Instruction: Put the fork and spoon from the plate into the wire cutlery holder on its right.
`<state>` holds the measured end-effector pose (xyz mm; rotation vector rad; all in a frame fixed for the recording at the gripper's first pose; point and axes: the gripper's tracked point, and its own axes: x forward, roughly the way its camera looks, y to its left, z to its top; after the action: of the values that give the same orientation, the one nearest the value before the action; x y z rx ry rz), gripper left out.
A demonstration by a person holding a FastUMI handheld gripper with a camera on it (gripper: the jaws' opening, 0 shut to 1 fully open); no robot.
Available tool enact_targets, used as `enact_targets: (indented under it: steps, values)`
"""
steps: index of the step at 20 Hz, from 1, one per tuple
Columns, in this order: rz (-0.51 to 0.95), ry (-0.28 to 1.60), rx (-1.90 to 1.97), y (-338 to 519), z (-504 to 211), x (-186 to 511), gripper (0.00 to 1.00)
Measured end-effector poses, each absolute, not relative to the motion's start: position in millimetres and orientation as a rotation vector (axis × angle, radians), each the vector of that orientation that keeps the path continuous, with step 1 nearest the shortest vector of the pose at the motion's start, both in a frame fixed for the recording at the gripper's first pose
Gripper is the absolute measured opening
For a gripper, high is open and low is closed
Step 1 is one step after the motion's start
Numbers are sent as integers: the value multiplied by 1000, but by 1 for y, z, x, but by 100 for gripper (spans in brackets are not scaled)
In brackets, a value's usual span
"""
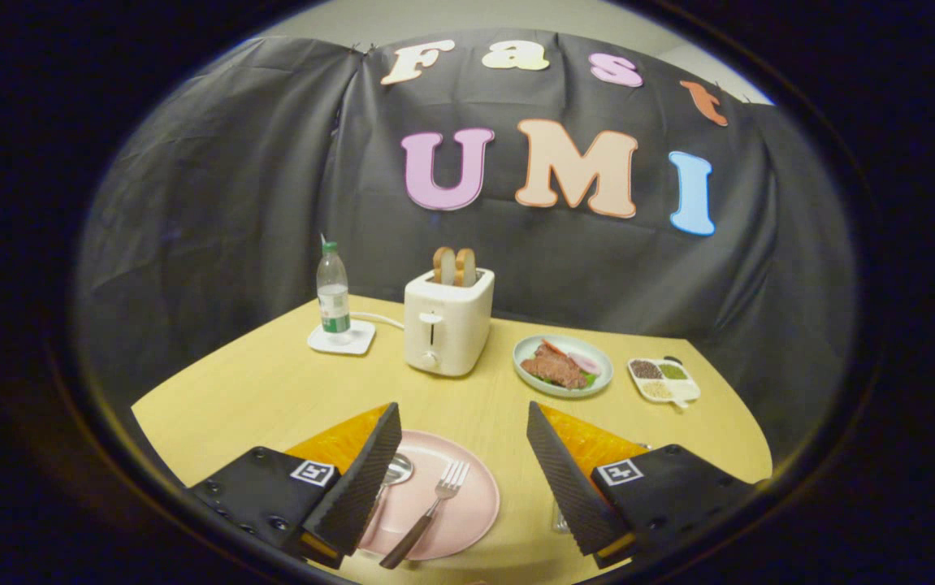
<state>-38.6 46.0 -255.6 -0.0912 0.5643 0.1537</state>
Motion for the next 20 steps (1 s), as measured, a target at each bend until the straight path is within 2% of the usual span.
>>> enact_targets:
  steps: [6, 15, 20]
  values:
    - [162, 701, -130, 44, -316, -61, 100]
    - [182, 846, -120, 54, -371, -75, 100]
    - [178, 903, -129, 54, -386, -85, 82]
